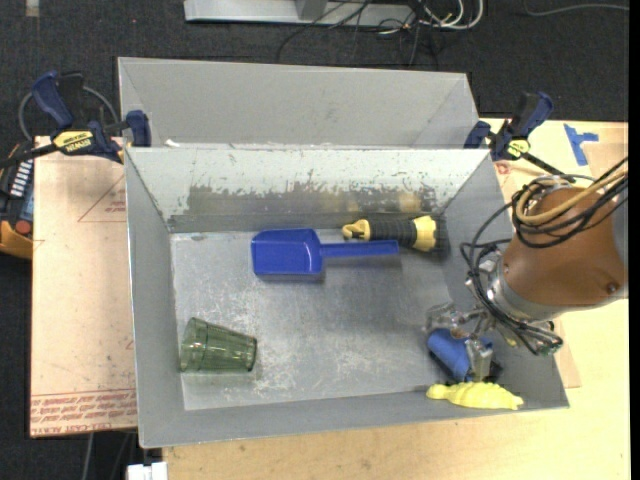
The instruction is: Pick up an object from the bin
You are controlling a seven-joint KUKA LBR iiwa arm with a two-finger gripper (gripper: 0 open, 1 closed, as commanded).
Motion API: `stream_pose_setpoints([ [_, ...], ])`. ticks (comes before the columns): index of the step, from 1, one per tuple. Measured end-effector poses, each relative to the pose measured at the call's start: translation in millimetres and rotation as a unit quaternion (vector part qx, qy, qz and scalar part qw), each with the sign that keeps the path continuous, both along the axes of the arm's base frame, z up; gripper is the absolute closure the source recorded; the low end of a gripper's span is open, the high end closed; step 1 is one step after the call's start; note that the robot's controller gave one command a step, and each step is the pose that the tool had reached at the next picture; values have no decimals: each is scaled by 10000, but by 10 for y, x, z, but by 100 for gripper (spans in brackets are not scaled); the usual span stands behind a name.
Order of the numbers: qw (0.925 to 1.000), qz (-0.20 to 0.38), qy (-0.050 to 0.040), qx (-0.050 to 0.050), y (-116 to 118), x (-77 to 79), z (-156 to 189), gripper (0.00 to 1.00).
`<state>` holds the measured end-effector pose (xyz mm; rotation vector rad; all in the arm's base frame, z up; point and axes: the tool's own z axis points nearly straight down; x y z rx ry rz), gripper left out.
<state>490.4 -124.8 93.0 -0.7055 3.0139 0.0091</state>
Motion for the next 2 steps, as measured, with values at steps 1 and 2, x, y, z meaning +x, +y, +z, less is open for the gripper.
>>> stream_pose_setpoints([
  [1,10000,-19,58,13,-9,-36,167,100],
  [2,10000,-23,39,8,-9,-27,443,100],
])
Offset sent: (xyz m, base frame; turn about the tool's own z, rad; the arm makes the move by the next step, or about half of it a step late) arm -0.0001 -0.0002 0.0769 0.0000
